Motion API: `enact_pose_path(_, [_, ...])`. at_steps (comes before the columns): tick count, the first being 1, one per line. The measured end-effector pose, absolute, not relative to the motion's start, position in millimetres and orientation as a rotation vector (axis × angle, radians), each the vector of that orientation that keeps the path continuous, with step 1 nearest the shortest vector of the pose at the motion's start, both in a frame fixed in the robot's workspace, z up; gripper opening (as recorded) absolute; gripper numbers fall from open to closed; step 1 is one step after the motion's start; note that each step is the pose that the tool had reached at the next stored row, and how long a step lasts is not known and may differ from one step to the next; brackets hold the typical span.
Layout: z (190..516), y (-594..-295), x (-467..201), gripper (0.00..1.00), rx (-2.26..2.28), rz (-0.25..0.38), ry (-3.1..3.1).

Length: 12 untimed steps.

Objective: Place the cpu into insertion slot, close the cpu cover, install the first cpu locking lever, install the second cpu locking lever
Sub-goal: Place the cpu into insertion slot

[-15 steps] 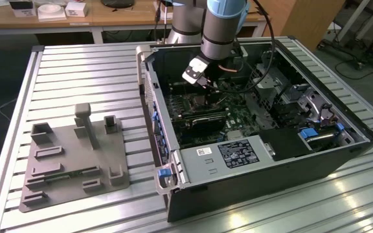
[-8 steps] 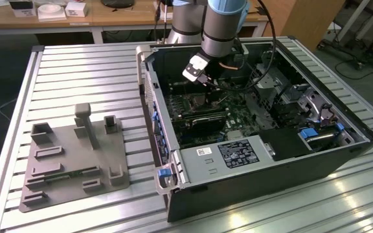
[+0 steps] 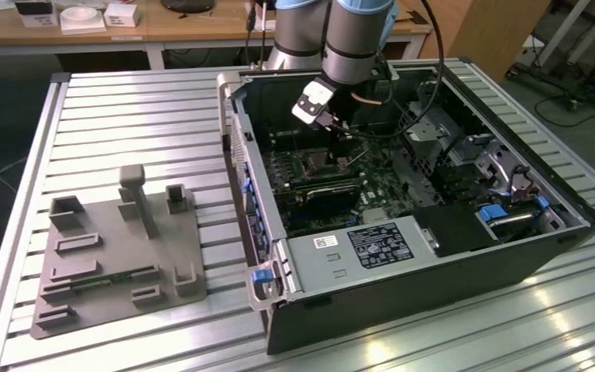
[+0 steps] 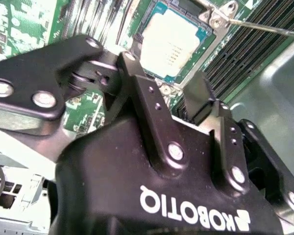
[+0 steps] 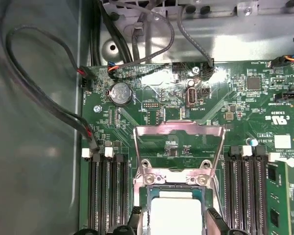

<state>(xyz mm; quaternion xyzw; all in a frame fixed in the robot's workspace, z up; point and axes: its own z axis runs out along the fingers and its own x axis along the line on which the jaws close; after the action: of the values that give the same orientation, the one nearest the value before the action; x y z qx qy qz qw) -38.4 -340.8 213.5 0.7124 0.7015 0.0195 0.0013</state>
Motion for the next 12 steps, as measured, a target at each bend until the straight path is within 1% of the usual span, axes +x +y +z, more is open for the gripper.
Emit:
enact_pose_path(2, [218.1,-340.8,-38.4,0.6,2.237,0.061,2.202])
enact_pose_path(5, [223.3,-340.8,-38.3,0.42,2.237,0.059,2.203])
enact_pose_path(6, [224.7,-340.8,-38.2,0.42,2.237,0.058,2.203])
enact_pose_path(8, [227.5,-340.8,-38.0,0.3,2.238,0.057,2.204])
enact_pose_path(9, [228.8,-340.8,-37.9,0.3,2.239,0.057,2.204])
enact_pose_path(11, [231.2,-340.8,-37.9,0.18,2.239,0.055,2.204])
enact_pose_path(12, [232.6,-340.8,-37.8,0.18,2.239,0.055,2.204])
